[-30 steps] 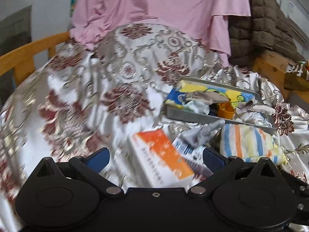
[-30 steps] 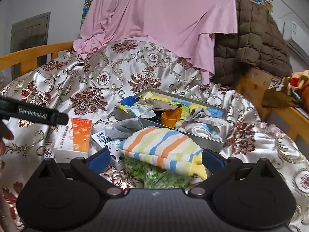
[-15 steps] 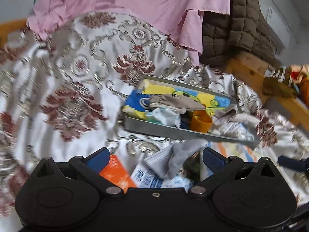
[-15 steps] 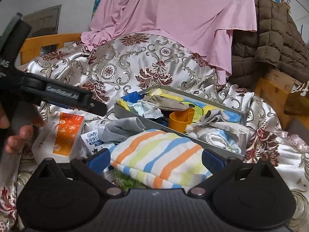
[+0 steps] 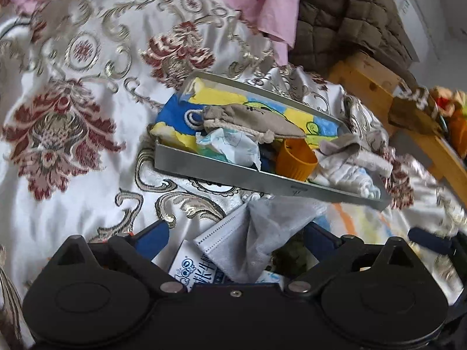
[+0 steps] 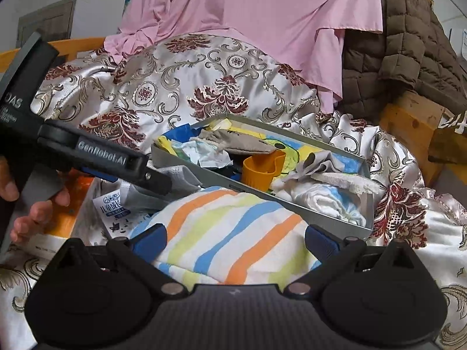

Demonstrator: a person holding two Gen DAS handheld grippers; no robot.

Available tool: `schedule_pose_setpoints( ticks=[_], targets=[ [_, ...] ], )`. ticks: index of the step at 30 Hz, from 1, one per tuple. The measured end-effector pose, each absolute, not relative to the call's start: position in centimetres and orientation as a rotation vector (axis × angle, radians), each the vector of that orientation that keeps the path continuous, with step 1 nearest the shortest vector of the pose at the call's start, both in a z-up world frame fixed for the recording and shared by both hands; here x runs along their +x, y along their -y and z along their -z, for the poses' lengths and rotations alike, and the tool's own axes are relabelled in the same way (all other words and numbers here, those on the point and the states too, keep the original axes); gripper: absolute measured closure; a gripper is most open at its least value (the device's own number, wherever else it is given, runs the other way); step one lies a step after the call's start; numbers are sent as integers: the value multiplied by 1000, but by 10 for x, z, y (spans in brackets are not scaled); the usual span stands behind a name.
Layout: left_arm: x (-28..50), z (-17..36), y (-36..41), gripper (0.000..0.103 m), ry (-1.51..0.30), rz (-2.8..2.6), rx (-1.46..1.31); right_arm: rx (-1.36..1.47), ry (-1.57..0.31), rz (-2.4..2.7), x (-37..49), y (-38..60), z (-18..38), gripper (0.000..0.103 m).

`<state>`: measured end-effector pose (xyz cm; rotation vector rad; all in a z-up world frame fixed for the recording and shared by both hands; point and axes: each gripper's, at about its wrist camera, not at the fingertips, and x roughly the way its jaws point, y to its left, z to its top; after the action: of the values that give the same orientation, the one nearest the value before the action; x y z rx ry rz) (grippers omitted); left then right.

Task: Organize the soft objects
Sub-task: 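Grasp the grey face mask with the left tool while the right tool grasps the striped towel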

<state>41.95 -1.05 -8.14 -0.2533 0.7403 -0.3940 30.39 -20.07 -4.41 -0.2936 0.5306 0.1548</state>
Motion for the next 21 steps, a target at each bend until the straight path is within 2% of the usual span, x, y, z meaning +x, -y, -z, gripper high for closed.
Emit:
schedule_pose_setpoints(
  ticks=[2, 11, 16, 21],
  targets=[
    [418, 81, 13, 5, -731, 406, -230, -300, -532, -156, 305, 199, 46, 1],
    [410, 84, 19, 25, -708, 408, -146, -269, -541, -161, 308, 202, 47, 1],
    [408, 85, 22, 44, -703, 415, -115, -248, -560, -159, 308, 203, 47, 1],
    [407, 85, 24, 53, -704, 425, -99, -224, -582, -156, 308, 204, 46, 1]
  ],
)
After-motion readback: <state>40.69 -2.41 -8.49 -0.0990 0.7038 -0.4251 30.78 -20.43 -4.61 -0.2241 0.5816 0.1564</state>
